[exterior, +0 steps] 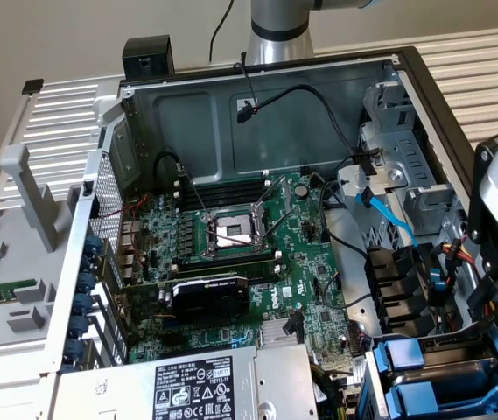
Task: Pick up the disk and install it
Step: 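Insert the first disk wire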
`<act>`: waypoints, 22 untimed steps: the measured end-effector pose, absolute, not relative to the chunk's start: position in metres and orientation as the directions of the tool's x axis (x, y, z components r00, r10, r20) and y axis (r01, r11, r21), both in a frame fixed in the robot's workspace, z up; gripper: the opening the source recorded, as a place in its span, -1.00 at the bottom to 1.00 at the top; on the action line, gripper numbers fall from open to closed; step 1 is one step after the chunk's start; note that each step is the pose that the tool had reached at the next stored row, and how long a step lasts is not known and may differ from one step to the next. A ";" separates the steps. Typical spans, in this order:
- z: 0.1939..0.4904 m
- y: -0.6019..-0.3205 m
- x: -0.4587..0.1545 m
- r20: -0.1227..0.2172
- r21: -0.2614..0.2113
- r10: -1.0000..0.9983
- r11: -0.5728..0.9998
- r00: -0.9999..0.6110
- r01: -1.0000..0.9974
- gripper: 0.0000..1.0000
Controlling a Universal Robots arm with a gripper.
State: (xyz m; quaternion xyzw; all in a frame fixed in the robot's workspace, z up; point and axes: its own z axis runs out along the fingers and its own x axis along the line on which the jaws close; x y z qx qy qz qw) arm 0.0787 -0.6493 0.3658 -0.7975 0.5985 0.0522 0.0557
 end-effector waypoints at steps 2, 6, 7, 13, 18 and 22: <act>0.364 -0.651 0.079 -0.159 -0.028 -0.946 -0.282 0.283 -0.959 -0.14; 0.359 -0.654 0.079 -0.178 -0.031 -0.940 -0.291 0.292 -0.956 -0.14; 0.359 -0.655 0.079 -0.186 -0.033 -0.938 -0.293 0.294 -0.956 -0.14; 0.356 -0.658 0.079 -0.214 -0.042 -0.928 -0.303 0.305 -0.952 -0.14; 0.353 -0.659 0.079 -0.221 -0.041 -0.923 -0.313 0.314 -0.949 -0.14; 0.352 -0.659 0.079 -0.222 -0.041 -0.918 -0.328 0.328 -0.944 -0.14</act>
